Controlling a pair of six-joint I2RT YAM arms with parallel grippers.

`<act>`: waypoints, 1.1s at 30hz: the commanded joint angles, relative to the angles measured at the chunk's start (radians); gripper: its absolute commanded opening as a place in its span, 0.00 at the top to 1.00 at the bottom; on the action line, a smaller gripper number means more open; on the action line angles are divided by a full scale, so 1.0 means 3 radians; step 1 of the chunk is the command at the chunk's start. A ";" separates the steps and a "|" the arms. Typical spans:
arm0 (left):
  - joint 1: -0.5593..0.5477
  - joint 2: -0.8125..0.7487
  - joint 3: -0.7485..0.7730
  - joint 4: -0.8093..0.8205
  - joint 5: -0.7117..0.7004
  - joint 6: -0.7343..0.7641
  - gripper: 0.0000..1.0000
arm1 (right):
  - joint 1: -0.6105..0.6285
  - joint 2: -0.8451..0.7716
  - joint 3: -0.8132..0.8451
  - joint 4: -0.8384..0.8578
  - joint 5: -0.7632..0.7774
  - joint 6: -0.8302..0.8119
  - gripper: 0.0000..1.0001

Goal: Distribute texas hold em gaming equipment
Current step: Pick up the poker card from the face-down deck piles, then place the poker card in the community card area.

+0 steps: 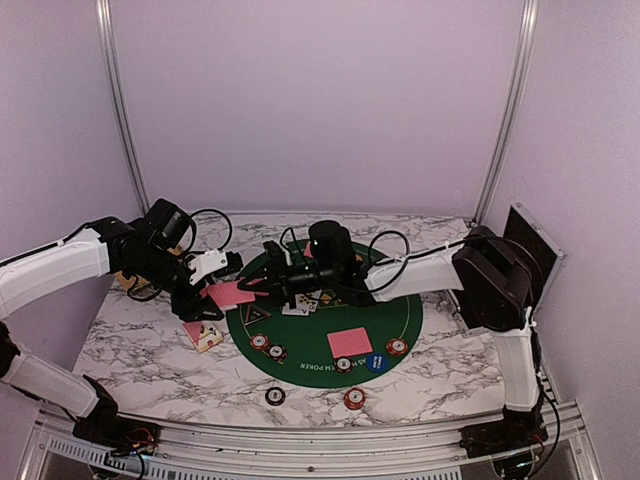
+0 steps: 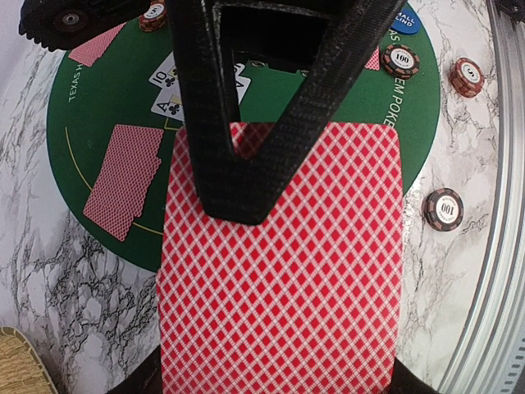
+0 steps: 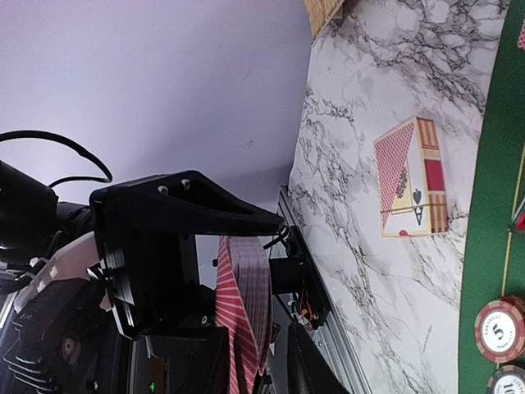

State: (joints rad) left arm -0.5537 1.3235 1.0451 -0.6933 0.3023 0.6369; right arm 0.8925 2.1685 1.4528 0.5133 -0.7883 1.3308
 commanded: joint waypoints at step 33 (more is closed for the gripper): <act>-0.0005 -0.0046 -0.0036 0.0010 0.0021 -0.0067 0.99 | -0.0614 -0.0555 0.1604 -0.4022 0.2382 -0.3570 0.98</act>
State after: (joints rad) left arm -0.5537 1.3235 1.0363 -0.6930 0.2955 0.6296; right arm 0.6743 2.0106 1.8442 -0.4660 -0.4324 0.5362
